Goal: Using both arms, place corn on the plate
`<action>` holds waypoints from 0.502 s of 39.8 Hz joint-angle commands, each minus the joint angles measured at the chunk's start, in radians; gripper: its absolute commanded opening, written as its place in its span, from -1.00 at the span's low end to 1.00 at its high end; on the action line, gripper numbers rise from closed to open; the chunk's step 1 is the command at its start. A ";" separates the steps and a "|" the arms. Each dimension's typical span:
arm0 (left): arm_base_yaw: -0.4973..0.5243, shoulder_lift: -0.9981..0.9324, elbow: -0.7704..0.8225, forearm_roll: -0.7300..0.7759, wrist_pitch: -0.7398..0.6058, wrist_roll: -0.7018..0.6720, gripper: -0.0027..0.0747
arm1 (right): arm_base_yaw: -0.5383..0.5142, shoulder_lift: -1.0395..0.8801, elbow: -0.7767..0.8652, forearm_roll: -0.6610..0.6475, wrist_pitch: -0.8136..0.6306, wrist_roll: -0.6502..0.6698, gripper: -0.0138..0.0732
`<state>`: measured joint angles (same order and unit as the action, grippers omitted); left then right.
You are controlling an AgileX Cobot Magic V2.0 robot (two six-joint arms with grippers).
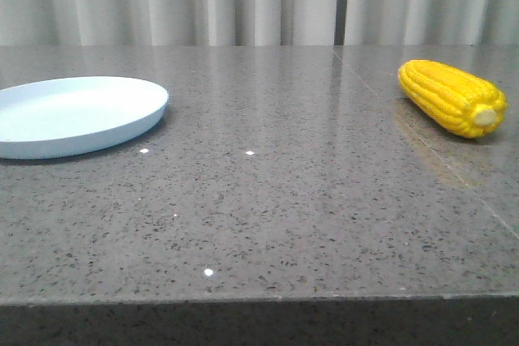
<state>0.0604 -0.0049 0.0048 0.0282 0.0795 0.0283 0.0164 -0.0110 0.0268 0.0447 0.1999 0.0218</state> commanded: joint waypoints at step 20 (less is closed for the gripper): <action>0.003 0.060 -0.316 -0.039 -0.139 -0.004 -0.98 | -0.005 0.042 -0.360 -0.001 -0.028 -0.007 -0.82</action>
<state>0.0604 0.0040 -0.2048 0.0000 -0.0991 0.0283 0.0164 -0.0110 -0.2272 0.0447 0.1579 0.0218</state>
